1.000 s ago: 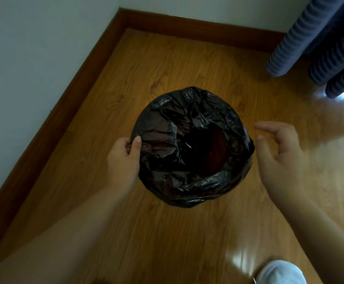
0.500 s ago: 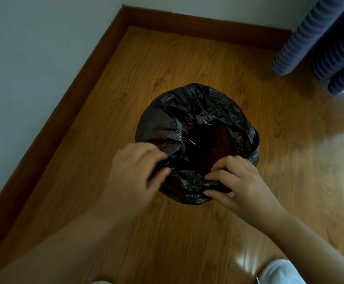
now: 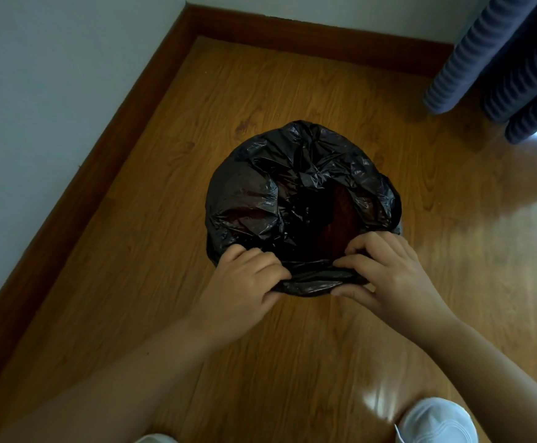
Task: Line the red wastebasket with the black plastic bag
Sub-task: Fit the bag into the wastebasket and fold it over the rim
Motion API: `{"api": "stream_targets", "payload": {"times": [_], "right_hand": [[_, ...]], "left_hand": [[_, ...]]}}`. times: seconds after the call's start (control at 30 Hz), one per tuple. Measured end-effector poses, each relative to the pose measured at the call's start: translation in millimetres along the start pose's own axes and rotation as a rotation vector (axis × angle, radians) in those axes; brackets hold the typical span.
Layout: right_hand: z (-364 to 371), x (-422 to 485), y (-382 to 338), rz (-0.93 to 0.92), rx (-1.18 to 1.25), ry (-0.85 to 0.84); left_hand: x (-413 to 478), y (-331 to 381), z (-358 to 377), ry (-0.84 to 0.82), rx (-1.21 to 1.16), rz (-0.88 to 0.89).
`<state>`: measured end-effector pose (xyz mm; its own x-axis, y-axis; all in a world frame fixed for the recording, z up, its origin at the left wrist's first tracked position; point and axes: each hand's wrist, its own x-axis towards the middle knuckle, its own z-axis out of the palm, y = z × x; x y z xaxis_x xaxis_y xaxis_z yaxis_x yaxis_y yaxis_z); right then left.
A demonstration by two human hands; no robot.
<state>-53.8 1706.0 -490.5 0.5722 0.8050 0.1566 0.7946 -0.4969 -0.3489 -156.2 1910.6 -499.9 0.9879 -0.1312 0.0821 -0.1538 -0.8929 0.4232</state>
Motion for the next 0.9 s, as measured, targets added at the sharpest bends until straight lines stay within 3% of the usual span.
{"api": "stream_targets", "payload": {"times": [0.2,0.47,0.7,0.9], "right_hand": [[1,0,-2,0.014,-0.015,0.043],[13,9,-28,-0.166,0.06,-0.006],[27,12,-23,-0.119,-0.008,-0.022],[21,4,-21,-0.164,-0.092,0.056]], "left_hand": [[3,-5,-2,0.011,-0.033,-0.045],[0,5,-3,0.099,0.023,0.027],[3,12,2,-0.008,-0.072,0.042],[4,7,1,0.017,-0.043,0.046]]}}
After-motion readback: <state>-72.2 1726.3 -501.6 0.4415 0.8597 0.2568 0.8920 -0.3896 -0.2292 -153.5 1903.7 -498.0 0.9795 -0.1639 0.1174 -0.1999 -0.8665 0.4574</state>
